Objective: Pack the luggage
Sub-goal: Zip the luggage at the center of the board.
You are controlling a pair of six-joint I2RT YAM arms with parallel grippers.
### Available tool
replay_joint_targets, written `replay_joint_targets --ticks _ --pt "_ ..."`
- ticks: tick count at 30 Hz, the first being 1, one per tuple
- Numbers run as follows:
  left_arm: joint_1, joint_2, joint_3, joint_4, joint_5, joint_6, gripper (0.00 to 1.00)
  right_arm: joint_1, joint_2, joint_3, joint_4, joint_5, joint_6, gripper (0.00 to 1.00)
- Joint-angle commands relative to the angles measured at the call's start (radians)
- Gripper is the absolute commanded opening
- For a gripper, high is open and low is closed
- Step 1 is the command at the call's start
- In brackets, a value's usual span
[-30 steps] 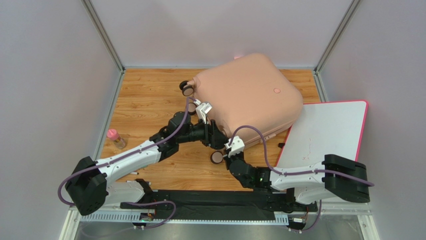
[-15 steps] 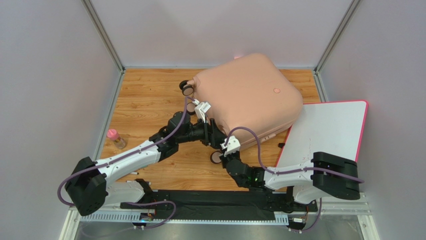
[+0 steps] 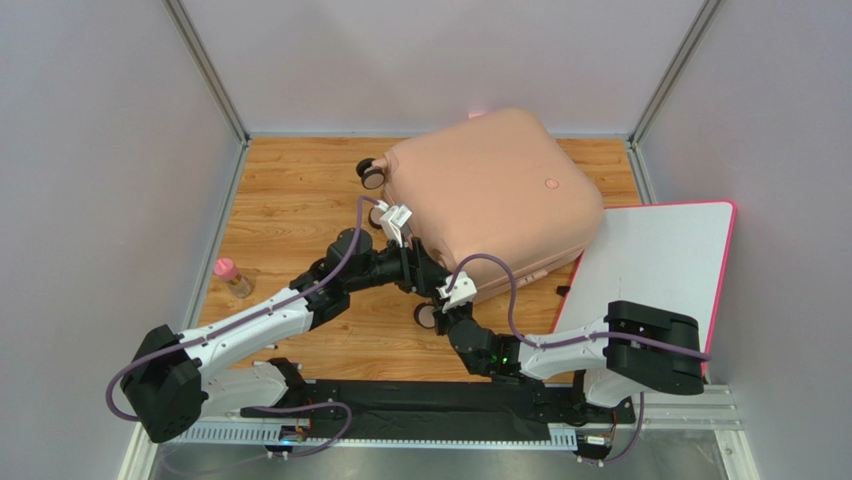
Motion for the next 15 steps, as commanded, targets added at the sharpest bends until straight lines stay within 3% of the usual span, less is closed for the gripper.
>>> replay_joint_targets --ticks 1,15 --pt "-0.077 -0.076 0.039 0.349 0.213 -0.126 0.0 0.022 -0.026 0.058 0.32 -0.074 0.045 0.0" --pt "-0.154 -0.041 -0.038 0.426 0.135 -0.13 0.0 0.022 -0.145 -0.108 0.278 0.023 0.171 0.0"
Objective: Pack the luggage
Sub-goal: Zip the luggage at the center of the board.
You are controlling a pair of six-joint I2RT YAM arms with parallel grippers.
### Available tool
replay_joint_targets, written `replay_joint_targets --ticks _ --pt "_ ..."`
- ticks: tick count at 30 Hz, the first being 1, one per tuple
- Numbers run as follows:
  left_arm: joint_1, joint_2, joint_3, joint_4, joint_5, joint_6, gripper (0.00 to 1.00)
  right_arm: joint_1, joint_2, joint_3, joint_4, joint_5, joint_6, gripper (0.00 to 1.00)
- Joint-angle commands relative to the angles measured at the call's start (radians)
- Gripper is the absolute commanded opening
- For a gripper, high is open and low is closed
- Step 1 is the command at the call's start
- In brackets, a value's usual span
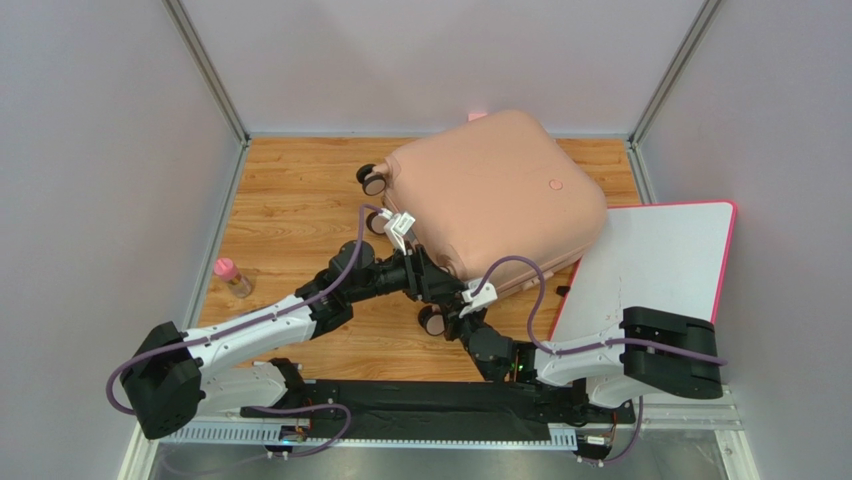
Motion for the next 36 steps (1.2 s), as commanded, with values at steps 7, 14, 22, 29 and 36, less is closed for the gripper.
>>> replay_joint_targets --ticks 7,14,22,29,36 --pt "-0.131 -0.027 -0.013 0.287 0.114 -0.013 0.0 0.007 -0.139 -0.054 0.087 0.073 0.133 0.0" --pt "-0.168 0.019 -0.017 0.307 0.074 0.006 0.0 0.002 -0.186 -0.121 0.03 0.114 0.183 0.0" --pt "-0.225 0.064 -0.015 0.366 0.022 -0.01 0.0 0.006 -0.223 -0.149 0.033 0.104 0.214 0.0" --pt "-0.227 0.062 -0.021 0.38 0.005 -0.028 0.0 0.006 -0.105 -0.089 0.169 0.061 0.191 0.0" --pt "-0.228 0.041 -0.032 0.394 0.005 -0.056 0.0 0.022 0.085 0.009 0.34 0.045 0.153 0.0"
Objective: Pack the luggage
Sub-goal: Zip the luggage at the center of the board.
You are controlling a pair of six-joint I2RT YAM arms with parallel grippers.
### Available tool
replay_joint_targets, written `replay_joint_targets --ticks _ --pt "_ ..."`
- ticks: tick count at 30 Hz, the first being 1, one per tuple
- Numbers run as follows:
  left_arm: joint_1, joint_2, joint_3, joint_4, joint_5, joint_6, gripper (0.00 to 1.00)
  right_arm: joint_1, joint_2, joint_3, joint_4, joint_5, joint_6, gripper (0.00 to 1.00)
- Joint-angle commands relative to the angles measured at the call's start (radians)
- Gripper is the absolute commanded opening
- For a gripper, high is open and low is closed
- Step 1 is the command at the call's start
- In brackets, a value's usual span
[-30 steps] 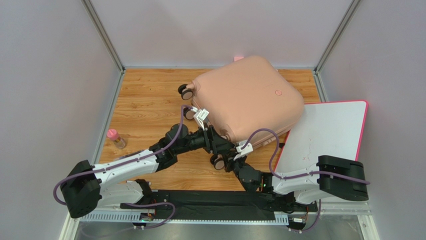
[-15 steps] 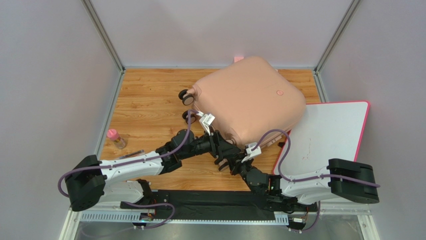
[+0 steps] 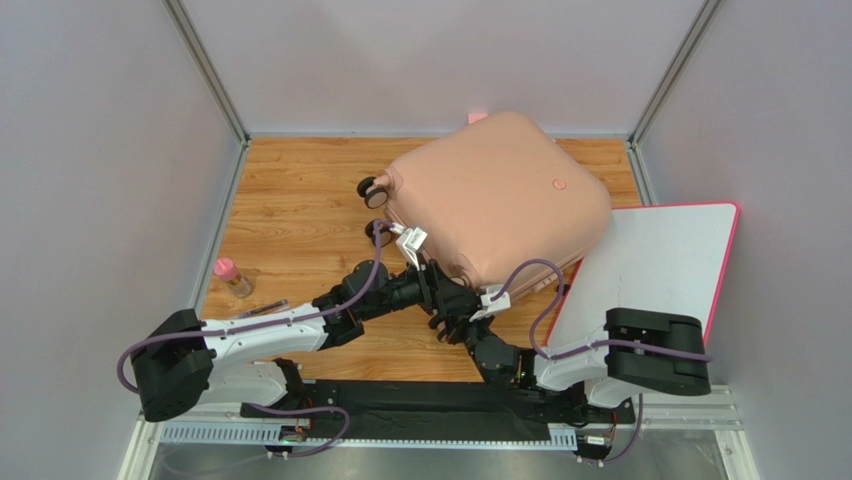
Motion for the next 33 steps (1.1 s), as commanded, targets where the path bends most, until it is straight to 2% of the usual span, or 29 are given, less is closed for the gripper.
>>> replay_joint_targets --ticks 1,9,19,30,32,33 --pt "-0.069 -0.031 0.013 0.21 0.168 -0.04 0.0 -0.002 0.095 0.111 0.208 -0.012 -0.025 0.0" --pt "-0.069 -0.055 -0.006 0.213 0.155 -0.057 0.0 -0.002 0.156 0.158 0.266 0.063 -0.06 0.0" --pt "-0.076 -0.045 -0.013 0.252 0.113 -0.086 0.0 -0.005 0.319 0.252 0.459 0.124 -0.108 0.0" --pt "-0.082 -0.072 -0.041 0.256 0.052 -0.088 0.0 0.0 0.35 0.284 0.479 0.128 -0.123 0.0" --pt "-0.082 -0.1 -0.036 0.195 0.033 -0.056 0.0 0.01 0.304 0.251 0.461 0.121 -0.097 0.0" --pt "-0.082 -0.11 -0.029 0.163 0.026 -0.025 0.0 0.013 0.282 0.238 0.4 0.121 -0.081 0.03"
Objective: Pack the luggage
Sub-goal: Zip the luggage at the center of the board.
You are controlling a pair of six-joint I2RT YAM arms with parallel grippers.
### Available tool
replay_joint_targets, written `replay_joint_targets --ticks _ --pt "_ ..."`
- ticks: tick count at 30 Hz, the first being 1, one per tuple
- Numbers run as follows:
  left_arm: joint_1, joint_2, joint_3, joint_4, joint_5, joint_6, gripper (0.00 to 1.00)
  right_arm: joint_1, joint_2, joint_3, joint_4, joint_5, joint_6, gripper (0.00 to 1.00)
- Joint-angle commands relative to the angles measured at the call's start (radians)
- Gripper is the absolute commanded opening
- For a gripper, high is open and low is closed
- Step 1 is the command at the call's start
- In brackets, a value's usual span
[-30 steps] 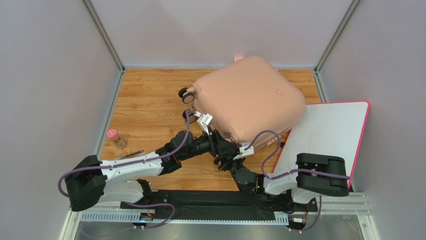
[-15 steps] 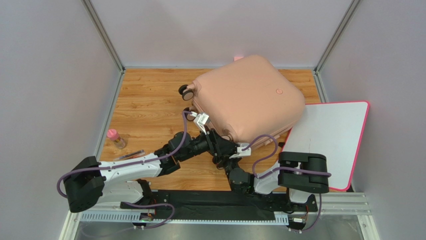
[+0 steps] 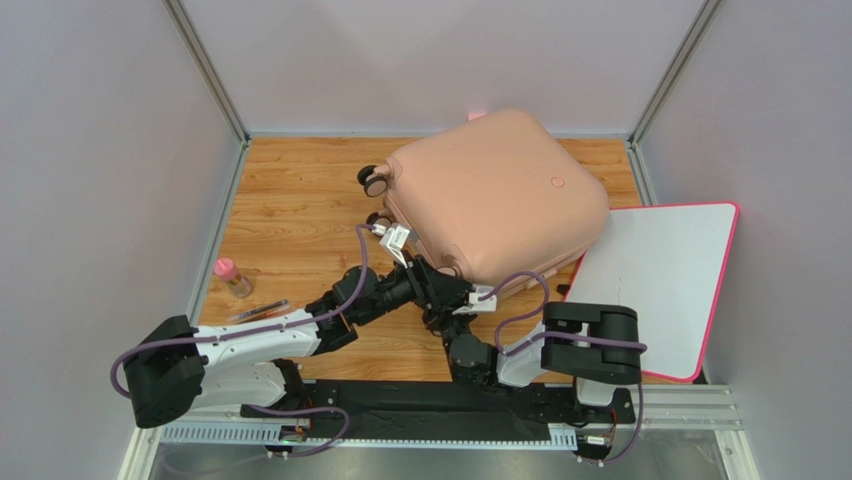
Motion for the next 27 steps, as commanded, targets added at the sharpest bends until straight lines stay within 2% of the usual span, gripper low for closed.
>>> replay_joint_targets --ticks 1,2,3,5,6,7,8,9,11,12,14,15,16,17,18,19,21,24,27 --pt "-0.082 -0.068 0.05 0.065 0.17 0.002 0.0 0.014 -0.096 0.032 0.016 -0.143 -0.031 0.08" --pt "-0.082 -0.09 0.055 0.008 0.147 0.016 0.0 0.034 -0.146 0.021 -0.04 -0.138 0.001 0.14" --pt "-0.081 -0.099 0.058 -0.013 0.138 0.036 0.0 0.046 -0.173 0.02 -0.157 -0.138 0.021 0.28" --pt "-0.078 -0.124 0.057 -0.046 0.121 0.045 0.0 0.081 -0.237 0.018 -0.277 -0.124 0.081 0.4" --pt "-0.075 -0.128 0.055 -0.05 0.121 0.048 0.0 0.092 -0.254 0.018 -0.404 -0.12 0.107 0.5" --pt "-0.075 -0.134 0.055 -0.055 0.119 0.05 0.0 0.105 -0.273 0.02 -0.474 -0.109 0.139 0.54" --pt "-0.075 -0.141 0.057 -0.06 0.125 0.051 0.0 0.126 -0.308 0.021 -0.55 -0.082 0.241 0.59" --pt "-0.073 -0.141 0.058 -0.063 0.128 0.048 0.0 0.137 -0.325 0.03 -0.719 -0.069 0.289 0.65" --pt "-0.07 -0.148 0.06 -0.066 0.141 0.044 0.0 0.164 -0.371 0.046 -0.903 -0.017 0.401 0.68" --pt "-0.069 -0.151 0.06 -0.066 0.147 0.039 0.0 0.202 -0.383 0.06 -1.084 0.009 0.496 0.72" --pt "-0.062 -0.159 0.054 -0.063 0.154 0.034 0.0 0.249 -0.414 0.115 -1.306 0.085 0.622 0.73" --pt "-0.059 -0.161 0.05 -0.061 0.159 0.027 0.0 0.297 -0.42 0.136 -1.57 0.11 0.72 0.77" --pt "-0.049 -0.165 0.044 -0.054 0.164 0.024 0.0 0.321 -0.425 0.173 -1.689 0.13 0.89 0.79" --pt "-0.043 -0.167 0.041 -0.047 0.174 0.018 0.0 0.357 -0.428 0.187 -1.802 0.147 0.985 0.81" --pt "-0.029 -0.167 0.037 -0.044 0.18 0.01 0.0 0.37 -0.429 0.199 -1.997 0.147 1.135 0.82" --pt "-0.023 -0.167 0.037 -0.04 0.187 0.008 0.0 0.382 -0.425 0.21 -2.079 0.147 1.204 0.83" --pt "-0.01 -0.167 0.037 -0.043 0.205 0.007 0.0 0.41 -0.415 0.236 -2.212 0.144 1.232 0.86" --pt "0.003 -0.17 0.026 -0.044 0.214 -0.001 0.0 0.424 -0.394 0.261 -2.382 0.132 1.342 0.93" --pt "0.02 -0.171 0.018 -0.044 0.223 -0.005 0.0 0.442 -0.397 0.258 -2.531 0.123 1.48 0.95"
